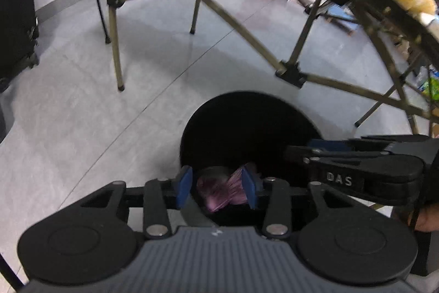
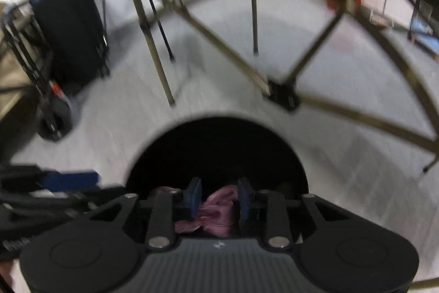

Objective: Collect trash
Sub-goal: 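Open both grippers to drop the pink scrunchie into the bin, then move both grippers to the table and grasp the blue tissue pack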

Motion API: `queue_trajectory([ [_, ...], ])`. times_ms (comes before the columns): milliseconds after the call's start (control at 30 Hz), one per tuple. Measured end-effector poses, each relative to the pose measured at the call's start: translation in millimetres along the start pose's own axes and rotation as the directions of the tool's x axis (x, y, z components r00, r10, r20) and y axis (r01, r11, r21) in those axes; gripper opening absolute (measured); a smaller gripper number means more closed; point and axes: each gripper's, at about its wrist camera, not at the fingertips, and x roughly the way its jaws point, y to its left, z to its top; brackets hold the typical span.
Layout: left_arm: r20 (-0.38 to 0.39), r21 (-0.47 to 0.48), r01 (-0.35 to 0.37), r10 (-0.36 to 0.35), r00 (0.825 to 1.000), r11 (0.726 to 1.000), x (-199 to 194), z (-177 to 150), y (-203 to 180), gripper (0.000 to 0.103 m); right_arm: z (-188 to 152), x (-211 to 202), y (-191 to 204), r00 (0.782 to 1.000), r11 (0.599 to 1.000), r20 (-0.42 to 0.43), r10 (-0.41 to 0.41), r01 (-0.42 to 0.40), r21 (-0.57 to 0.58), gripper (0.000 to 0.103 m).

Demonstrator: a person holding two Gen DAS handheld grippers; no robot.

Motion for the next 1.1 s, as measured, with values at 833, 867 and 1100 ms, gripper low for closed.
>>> queue_trajectory([
  [833,0.509,0.204,-0.013,-0.095,0.855,0.979,-135.1,15.9,-100.1,0.083,-19.1,-216.9,-23.0,0.805,0.997,0.592,0.046,0.004,-0.083,0.046],
  [867,0.532,0.223,0.002,-0.124,0.838,0.975,-139.6,16.4,-113.4,0.083,-21.6,-230.7,-32.9,0.776,0.998,0.630,0.008,0.030,-0.050,0.047],
  [1100,0.534,0.290,0.109,-0.255,0.806,0.951,-127.6,27.6,-191.1,0.086,-39.2,-281.8,-105.4,0.650,0.953,0.701,-0.294,0.252,0.166,0.063],
])
